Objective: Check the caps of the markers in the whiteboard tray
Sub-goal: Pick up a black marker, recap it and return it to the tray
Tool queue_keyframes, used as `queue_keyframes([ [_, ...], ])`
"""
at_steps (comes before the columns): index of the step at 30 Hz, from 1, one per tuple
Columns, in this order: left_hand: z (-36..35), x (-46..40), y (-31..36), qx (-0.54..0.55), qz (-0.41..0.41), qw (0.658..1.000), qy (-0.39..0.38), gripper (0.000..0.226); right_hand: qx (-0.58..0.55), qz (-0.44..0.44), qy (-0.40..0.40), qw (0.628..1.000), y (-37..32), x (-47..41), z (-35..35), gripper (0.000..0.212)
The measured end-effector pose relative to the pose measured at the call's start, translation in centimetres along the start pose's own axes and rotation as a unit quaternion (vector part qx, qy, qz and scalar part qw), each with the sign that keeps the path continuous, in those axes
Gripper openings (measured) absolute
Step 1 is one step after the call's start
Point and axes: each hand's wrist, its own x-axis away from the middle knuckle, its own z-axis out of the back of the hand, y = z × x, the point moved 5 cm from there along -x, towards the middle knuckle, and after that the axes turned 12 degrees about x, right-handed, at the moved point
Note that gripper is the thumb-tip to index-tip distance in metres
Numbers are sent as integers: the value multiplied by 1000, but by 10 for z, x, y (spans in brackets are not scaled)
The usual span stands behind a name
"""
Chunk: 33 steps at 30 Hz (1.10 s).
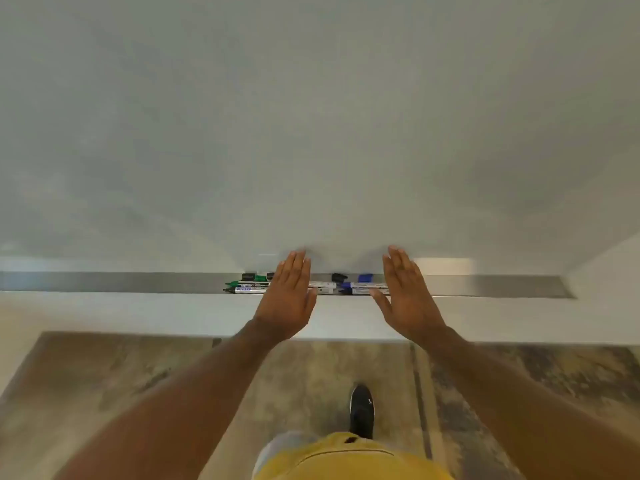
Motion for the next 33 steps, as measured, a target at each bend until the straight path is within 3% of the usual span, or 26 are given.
queue_keyframes([
  [6,-33,-4,12,22,29,998,-45,53,-23,-1,-59,998,20,3,-27,61],
  [14,-34,-27,16,34,56,997,-30,42,-14,30,-61,998,21,-10,-44,25],
  [21,-38,-58,6,-18,86,993,-83,40,10,14,-108,994,10,-14,-59,30],
  [33,-56,-79,-11,-44,44,989,-137,42,0,-24,-116,993,9,-28,-64,25],
])
